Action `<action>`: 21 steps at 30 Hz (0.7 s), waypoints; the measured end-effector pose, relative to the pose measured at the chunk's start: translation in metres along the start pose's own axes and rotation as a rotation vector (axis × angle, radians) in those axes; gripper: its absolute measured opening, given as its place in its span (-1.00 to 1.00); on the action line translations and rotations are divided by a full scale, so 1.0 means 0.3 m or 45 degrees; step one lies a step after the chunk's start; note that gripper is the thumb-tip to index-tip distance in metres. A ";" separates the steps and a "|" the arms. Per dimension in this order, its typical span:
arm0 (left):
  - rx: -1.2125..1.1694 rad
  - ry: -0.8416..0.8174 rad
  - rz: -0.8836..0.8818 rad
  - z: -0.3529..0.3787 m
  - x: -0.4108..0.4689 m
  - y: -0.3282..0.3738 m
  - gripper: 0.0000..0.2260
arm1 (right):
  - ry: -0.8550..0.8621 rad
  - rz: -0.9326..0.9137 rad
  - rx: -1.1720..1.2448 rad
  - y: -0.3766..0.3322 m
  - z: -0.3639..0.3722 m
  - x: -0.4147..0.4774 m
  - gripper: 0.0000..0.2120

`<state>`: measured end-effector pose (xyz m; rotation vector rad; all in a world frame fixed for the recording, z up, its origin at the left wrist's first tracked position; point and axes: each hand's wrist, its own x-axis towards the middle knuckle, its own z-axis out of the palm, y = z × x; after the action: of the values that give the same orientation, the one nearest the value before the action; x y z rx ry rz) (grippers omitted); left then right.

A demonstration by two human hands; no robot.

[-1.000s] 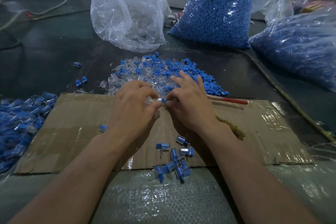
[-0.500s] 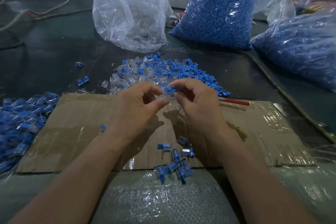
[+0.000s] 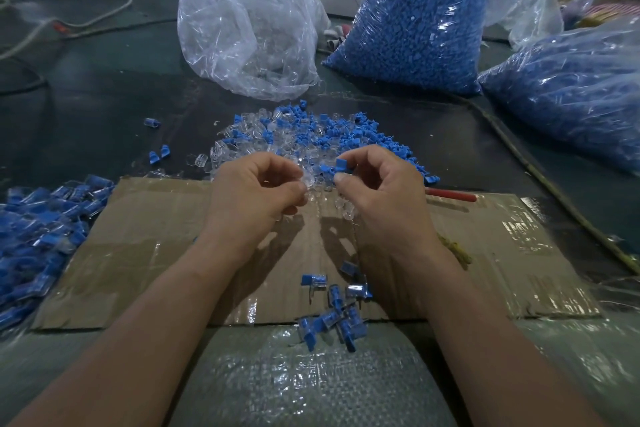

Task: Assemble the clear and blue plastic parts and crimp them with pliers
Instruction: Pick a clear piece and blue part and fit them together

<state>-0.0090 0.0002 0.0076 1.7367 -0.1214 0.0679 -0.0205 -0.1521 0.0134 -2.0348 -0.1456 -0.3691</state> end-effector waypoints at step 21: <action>-0.130 -0.119 -0.083 0.010 -0.004 -0.002 -0.91 | -0.192 0.012 0.123 -0.003 0.003 0.003 -0.77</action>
<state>-0.0103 -0.0026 0.0064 1.6403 -0.1347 -0.0666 -0.0198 -0.1510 0.0140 -1.9661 -0.2420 -0.1981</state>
